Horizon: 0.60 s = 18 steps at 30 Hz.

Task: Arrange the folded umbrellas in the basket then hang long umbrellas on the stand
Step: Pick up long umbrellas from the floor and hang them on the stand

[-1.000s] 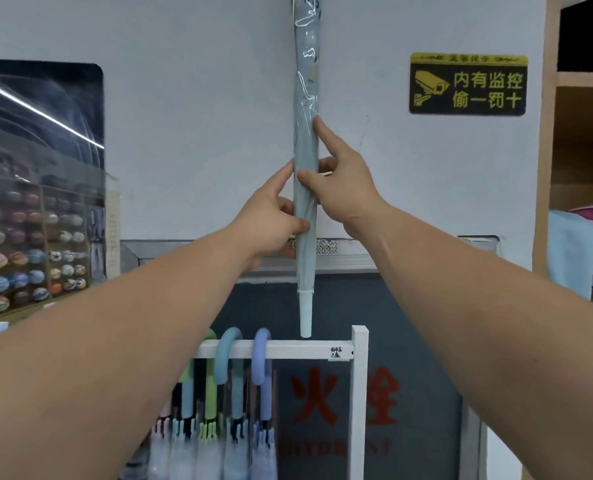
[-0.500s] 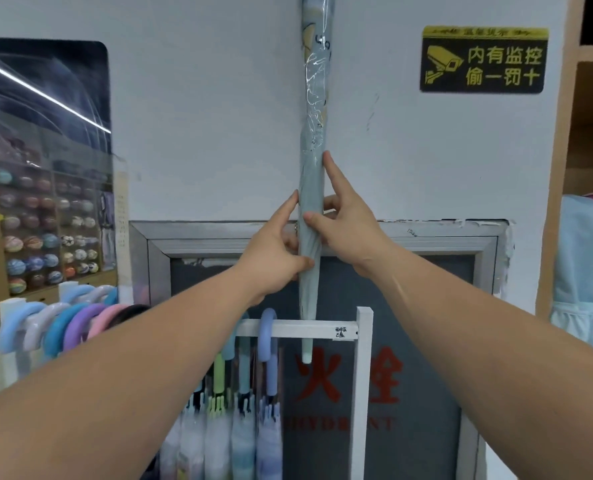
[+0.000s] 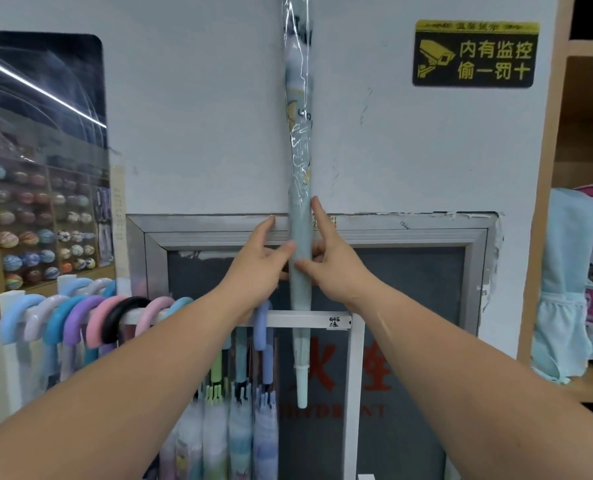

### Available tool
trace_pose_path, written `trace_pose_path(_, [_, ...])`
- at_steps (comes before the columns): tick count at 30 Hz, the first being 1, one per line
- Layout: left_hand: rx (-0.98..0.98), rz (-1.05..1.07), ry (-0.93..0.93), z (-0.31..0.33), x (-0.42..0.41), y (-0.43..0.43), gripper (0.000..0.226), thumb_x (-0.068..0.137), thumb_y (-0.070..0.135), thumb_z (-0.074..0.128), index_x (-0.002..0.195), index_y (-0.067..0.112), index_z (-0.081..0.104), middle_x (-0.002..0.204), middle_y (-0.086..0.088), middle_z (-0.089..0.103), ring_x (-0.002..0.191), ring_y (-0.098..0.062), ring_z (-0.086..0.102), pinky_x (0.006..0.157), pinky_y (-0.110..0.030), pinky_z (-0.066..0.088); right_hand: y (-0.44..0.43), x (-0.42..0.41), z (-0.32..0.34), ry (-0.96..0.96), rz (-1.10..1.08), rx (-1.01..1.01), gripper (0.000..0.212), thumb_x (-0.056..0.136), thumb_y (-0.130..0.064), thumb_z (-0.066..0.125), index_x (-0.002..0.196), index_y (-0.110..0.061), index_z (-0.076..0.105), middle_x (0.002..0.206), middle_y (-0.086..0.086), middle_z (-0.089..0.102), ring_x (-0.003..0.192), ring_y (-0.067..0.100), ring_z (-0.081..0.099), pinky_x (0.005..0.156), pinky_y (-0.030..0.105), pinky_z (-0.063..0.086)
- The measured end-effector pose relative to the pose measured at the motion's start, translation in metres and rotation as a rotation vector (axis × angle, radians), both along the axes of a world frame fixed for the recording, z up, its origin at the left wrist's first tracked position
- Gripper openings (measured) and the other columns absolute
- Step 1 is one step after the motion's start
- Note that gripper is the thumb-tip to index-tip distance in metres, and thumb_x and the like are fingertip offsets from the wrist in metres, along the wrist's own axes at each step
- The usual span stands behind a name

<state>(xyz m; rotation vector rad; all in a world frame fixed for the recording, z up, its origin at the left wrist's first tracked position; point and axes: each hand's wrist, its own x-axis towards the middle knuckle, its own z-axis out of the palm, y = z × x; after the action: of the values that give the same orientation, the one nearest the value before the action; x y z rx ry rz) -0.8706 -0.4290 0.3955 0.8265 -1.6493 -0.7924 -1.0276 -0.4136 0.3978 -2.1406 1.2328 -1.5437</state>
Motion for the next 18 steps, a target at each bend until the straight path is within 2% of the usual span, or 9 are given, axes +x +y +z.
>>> trace_pose_path(3, [-0.037,0.007,0.046,0.011,-0.003,-0.001,0.061,0.099,0.044,0.055,0.152,0.044,0.025,0.103,0.004,0.072,0.088,-0.015,0.074,0.091,-0.04,0.057,0.002,0.0,-0.009,0.019,-0.021,0.021,0.103,0.09,-0.008,0.066,0.153,-0.056,0.0,0.098,0.005,0.07,0.073,0.006,0.062,0.074,0.022,0.049])
trace_pose_path(6, [-0.038,-0.031,0.113,0.029,-0.006,-0.005,0.063,0.099,0.04,0.057,0.152,0.042,0.024,0.104,-0.004,0.074,0.093,-0.023,0.074,0.088,-0.044,0.06,0.007,0.001,-0.009,0.063,-0.044,0.013,0.104,0.09,-0.01,0.066,0.151,-0.059,-0.002,0.089,-0.003,0.065,0.066,0.001,0.059,0.071,0.02,0.048])
trace_pose_path(8, [-0.061,-0.072,0.113,0.041,-0.006,-0.006,0.063,0.099,0.037,0.057,0.152,0.043,0.023,0.107,-0.008,0.073,0.097,-0.025,0.073,0.091,-0.048,0.058,0.012,0.0,-0.007,0.102,-0.052,0.029,0.106,0.091,-0.012,0.067,0.15,-0.06,-0.007,0.089,-0.003,0.064,0.067,0.003,0.059,0.07,0.021,0.049])
trace_pose_path(11, [-0.11,-0.098,0.074,0.056,-0.006,-0.003,0.061,0.1,0.033,0.057,0.15,0.048,0.025,0.107,-0.005,0.073,0.1,-0.021,0.072,0.09,-0.047,0.059,0.017,0.001,-0.008,0.162,-0.063,0.079,0.109,0.092,-0.015,0.068,0.148,-0.063,-0.013,0.093,0.002,0.065,0.071,0.011,0.063,0.073,0.027,0.053])
trace_pose_path(15, [-0.098,-0.102,0.16,0.065,-0.005,-0.001,0.063,0.098,0.021,0.063,0.146,0.048,0.032,0.106,-0.011,0.071,0.095,-0.03,0.071,0.082,-0.055,0.06,0.017,0.002,-0.01,0.221,-0.086,0.096,0.109,0.092,-0.017,0.069,0.149,-0.06,-0.014,0.09,-0.003,0.064,0.067,0.008,0.061,0.069,0.024,0.049])
trace_pose_path(18, [-0.029,-0.135,0.18,0.06,-0.002,-0.001,0.067,0.096,0.012,0.065,0.146,0.045,0.034,0.103,-0.012,0.069,0.09,-0.027,0.07,0.069,-0.048,0.063,0.013,-0.001,-0.011,0.218,-0.069,0.108,0.1,0.092,-0.026,0.069,0.152,-0.058,-0.005,0.097,-0.004,0.068,0.069,0.004,0.061,0.07,0.023,0.048])
